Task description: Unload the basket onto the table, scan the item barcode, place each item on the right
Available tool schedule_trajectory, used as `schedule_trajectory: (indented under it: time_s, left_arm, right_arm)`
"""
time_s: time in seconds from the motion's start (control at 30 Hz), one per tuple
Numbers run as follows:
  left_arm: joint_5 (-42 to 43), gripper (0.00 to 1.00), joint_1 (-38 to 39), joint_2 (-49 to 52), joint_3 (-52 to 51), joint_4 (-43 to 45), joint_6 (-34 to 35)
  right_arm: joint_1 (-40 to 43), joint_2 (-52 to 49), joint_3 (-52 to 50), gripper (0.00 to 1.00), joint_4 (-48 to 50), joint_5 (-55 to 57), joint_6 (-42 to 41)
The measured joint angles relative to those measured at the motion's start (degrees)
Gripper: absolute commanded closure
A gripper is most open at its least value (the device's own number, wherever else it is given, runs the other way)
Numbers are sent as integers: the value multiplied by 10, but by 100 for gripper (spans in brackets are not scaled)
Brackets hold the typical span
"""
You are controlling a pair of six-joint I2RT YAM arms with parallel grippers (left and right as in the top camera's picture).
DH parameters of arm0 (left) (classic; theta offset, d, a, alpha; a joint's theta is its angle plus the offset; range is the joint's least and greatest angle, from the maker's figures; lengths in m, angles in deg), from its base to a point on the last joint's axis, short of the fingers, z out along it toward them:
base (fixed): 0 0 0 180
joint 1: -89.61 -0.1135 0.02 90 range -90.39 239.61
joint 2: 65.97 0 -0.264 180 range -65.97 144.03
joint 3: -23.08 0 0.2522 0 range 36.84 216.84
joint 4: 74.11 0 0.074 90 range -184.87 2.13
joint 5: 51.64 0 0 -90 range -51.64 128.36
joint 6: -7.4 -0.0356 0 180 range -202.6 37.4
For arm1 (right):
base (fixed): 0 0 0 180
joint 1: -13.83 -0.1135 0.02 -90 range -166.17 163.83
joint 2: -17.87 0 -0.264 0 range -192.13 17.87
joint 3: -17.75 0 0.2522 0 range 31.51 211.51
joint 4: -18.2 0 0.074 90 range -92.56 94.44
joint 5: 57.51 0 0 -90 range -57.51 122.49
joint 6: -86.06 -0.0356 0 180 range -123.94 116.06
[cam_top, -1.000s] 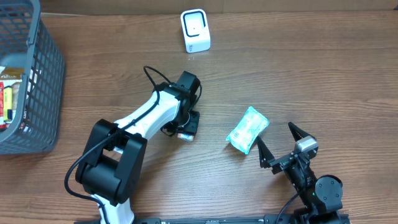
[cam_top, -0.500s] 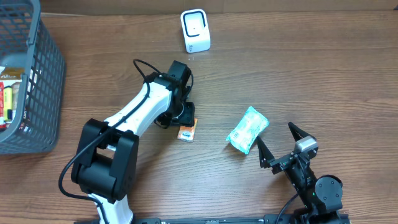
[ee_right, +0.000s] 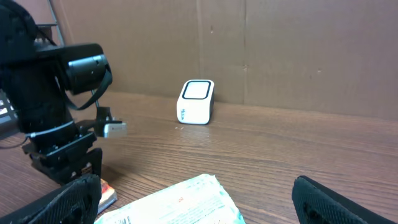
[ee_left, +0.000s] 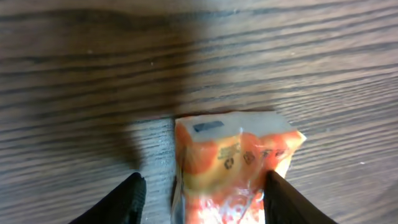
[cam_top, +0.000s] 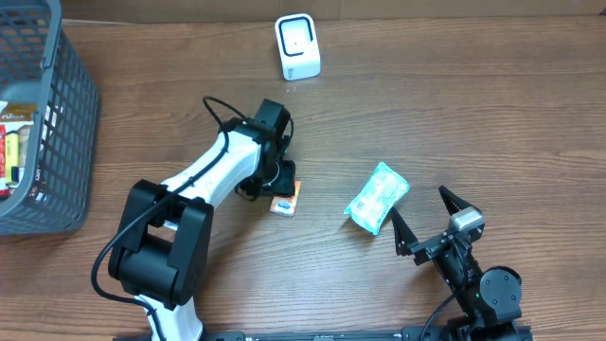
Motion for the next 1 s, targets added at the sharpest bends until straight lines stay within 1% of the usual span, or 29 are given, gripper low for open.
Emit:
schedule_trajectory:
  time_s: [0.17,0.33,0.43,0.53,0.67,0.83,1.0]
  left_arm:
    - [11,56,6,0,-16,24,0]
    - [15,57,30,0,-22,33,0]
    - [14,61,43,0,-23,36,1]
    - [10,63,48,0,-23,36,0]
    - [5,71,49,0,-24,36,2]
    - [3,72,49,0,-24,36,2]
    - [-13,74,49,0,-24,26,17]
  right_arm:
    - [0,0,0,0,0,0,0]
    - [0,0,0,0,0,0,0]
    - [0,0,0,0,0,0,0]
    - [0,0,0,0,0,0,0]
    - [0,0,0,0,0,0,0]
    - [0,0,0,0,0,0,0]
    - [0,0,0,0,0,0,0]
